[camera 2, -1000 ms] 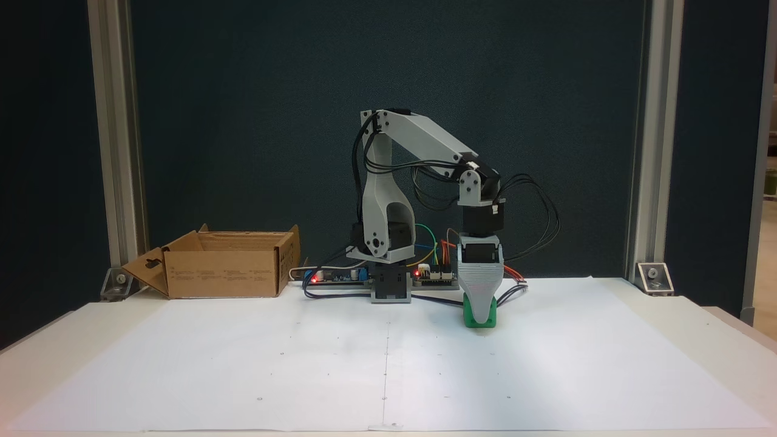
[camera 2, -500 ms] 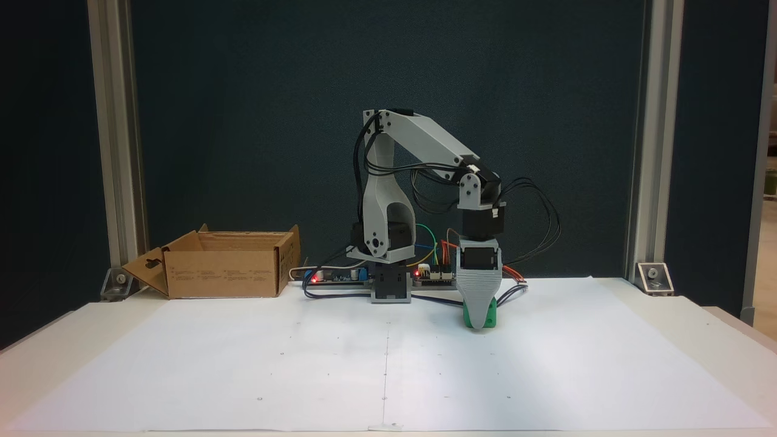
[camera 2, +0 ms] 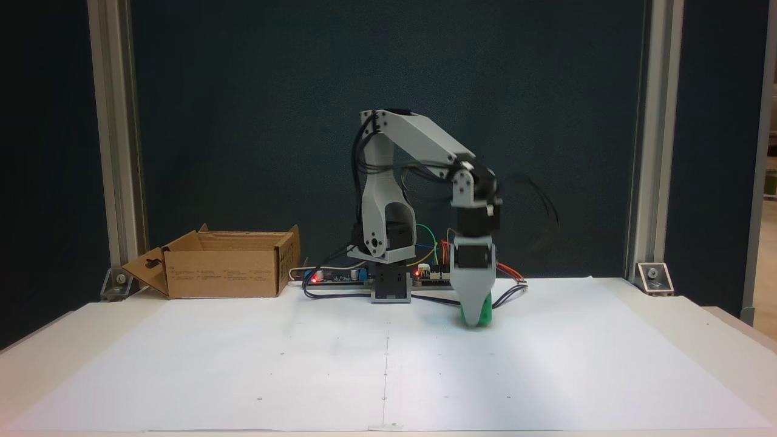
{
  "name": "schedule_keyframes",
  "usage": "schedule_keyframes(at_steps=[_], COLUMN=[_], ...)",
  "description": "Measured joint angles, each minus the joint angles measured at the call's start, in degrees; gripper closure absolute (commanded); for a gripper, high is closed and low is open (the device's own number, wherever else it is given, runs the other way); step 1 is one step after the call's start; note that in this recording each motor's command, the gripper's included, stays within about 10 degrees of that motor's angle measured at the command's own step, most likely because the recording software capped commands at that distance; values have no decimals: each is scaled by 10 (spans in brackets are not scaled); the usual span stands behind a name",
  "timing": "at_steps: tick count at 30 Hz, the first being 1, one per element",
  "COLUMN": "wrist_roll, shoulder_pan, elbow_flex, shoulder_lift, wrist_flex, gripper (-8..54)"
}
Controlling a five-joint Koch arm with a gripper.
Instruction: Grasp a green dice and put it in the bin.
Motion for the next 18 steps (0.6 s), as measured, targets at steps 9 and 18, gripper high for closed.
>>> schedule_keyframes(at_steps=[9, 18], wrist_roll=[-1, -15], shoulder_pan=[50, 136], elbow_flex=[-142, -301], shoulder_lift=[148, 153], wrist_flex=[240, 367], gripper=[340, 340])
